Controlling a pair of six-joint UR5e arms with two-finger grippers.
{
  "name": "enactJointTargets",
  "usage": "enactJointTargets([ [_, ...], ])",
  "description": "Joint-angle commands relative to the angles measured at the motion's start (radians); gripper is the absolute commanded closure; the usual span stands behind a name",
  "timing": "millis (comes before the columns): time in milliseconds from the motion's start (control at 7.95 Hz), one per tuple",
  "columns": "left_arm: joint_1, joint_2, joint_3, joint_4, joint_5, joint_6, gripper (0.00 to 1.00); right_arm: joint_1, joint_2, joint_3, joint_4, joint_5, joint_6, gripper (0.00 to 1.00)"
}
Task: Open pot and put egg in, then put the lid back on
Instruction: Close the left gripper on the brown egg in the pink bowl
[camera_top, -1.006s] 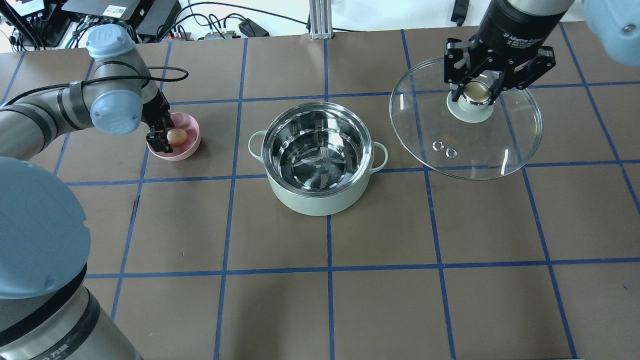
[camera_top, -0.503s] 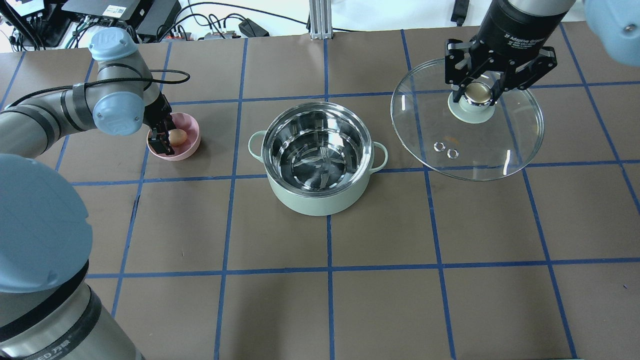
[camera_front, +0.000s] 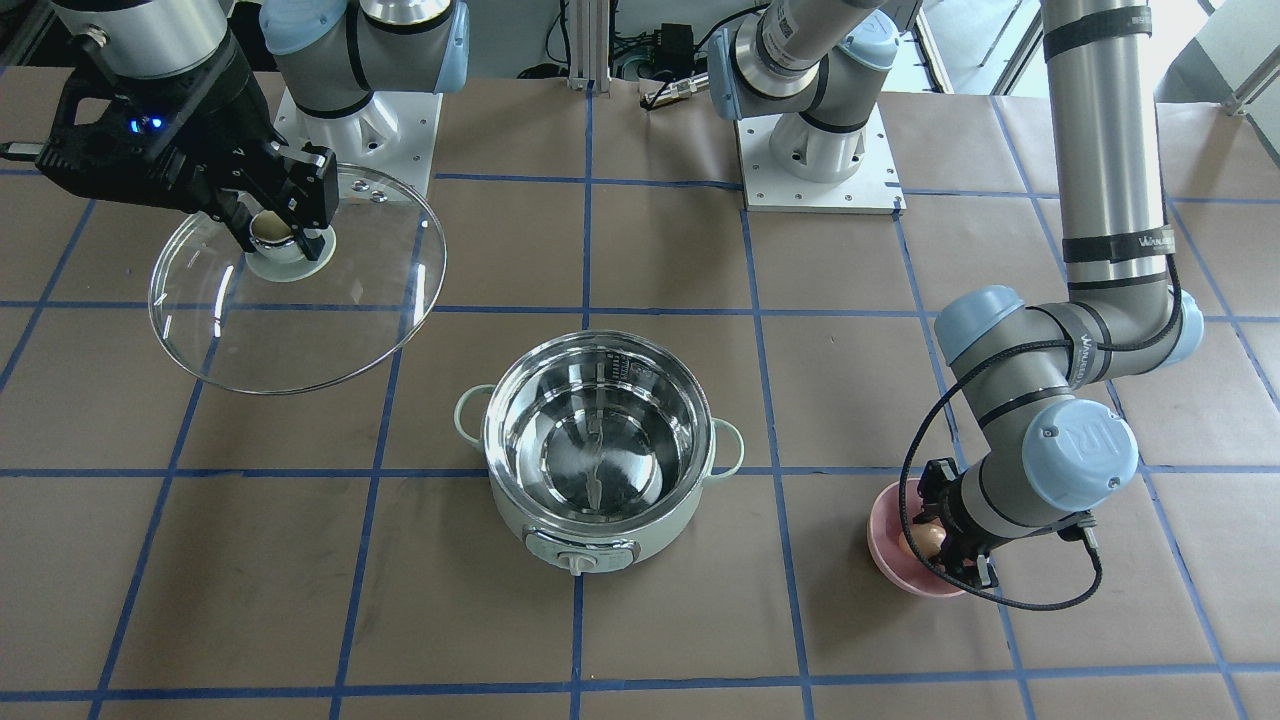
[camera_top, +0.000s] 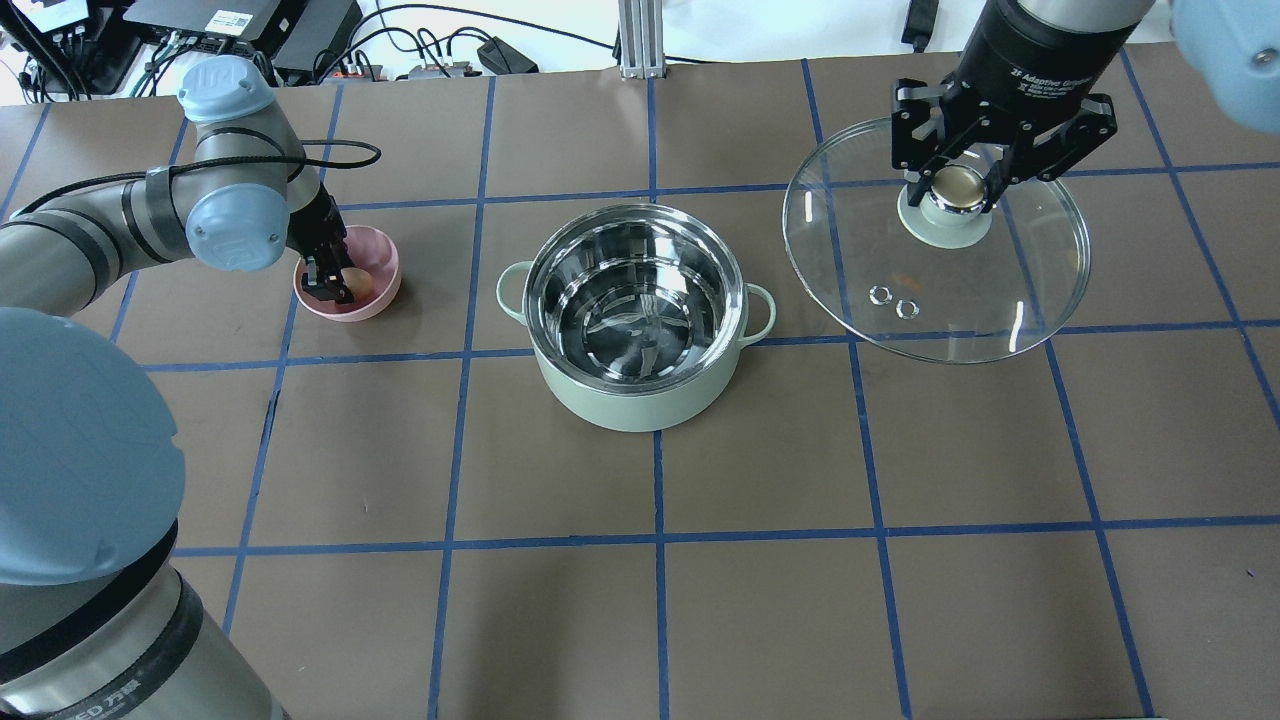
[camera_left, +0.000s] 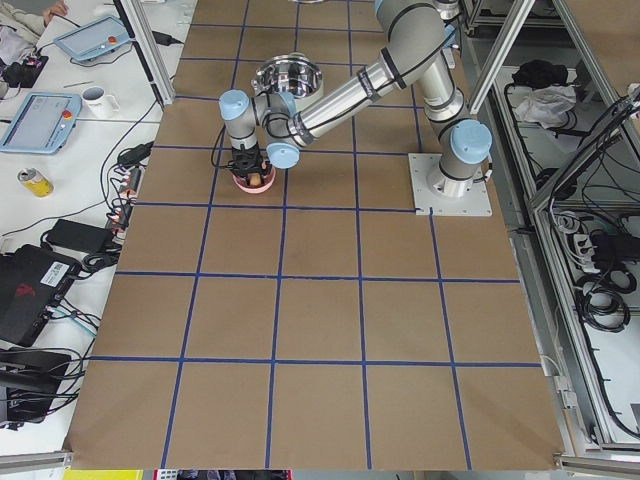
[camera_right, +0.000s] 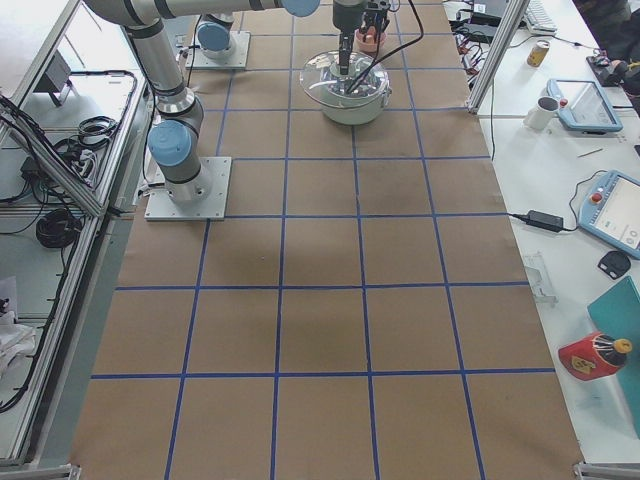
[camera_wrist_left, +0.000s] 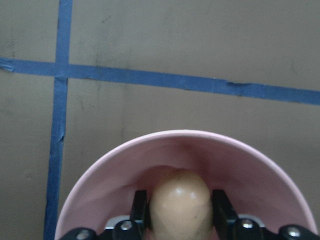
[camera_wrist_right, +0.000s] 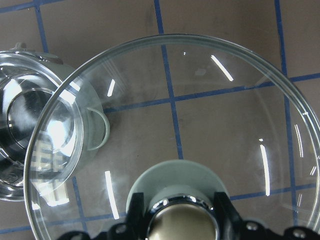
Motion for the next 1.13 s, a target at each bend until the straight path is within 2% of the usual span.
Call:
enactJointTargets([
  [0, 0.0, 0.001, 0.0, 0.002, -0.001, -0.001, 1.0, 0.0, -0.002, 0.0, 0.0, -0.001, 0.004, 0.85],
  [629, -0.002, 0.049, 0.015, 0.002, -0.018, 0.014, 1.0, 0.0, -0.002, 0.0, 0.0, 0.002, 0.004, 0.84],
  [1006, -0.009, 0.154, 0.017, -0.013, -0.016, 0.014, 1.0, 0.0, -0.002, 0.0, -0.001, 0.002, 0.004, 0.84],
])
